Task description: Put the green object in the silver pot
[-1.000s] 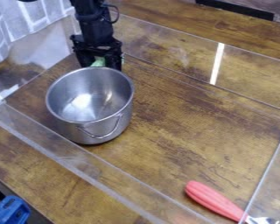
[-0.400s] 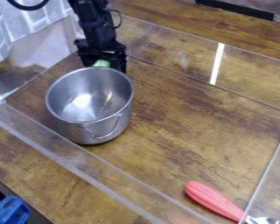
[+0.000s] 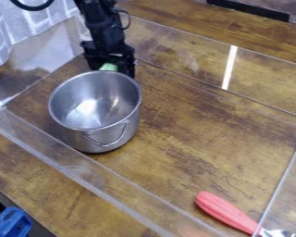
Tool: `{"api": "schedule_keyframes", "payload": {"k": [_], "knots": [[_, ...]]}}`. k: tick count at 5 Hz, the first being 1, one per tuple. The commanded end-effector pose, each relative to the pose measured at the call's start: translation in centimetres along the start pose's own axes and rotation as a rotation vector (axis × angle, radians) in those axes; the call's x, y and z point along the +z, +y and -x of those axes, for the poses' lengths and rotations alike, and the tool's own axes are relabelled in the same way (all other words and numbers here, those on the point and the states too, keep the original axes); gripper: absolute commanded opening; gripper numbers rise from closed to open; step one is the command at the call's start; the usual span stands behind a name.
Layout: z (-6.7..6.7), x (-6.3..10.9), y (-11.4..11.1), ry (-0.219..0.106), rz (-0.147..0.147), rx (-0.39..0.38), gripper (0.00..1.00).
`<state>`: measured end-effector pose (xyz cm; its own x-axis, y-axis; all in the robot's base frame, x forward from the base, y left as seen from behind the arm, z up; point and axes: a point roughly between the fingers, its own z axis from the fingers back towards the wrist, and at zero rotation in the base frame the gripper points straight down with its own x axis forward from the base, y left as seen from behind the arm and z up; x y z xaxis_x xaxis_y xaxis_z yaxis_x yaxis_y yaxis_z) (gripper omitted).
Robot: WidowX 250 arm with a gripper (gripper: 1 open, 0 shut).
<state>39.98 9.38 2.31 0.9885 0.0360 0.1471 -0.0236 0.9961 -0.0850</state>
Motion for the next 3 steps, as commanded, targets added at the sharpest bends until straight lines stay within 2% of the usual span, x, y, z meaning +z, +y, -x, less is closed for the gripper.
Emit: {"api": "schedule_keyframes", "payload": {"k": [1, 2, 3], "knots": [[-0.1, -1.0, -2.0, 0.014, 0.013, 0.007, 1.0], [0.2, -1.5, -2.5, 0.018, 0.016, 0.052, 1.0], [-0.5, -2.0, -3.5, 0.032, 0.028, 0.031, 1.0]]}}
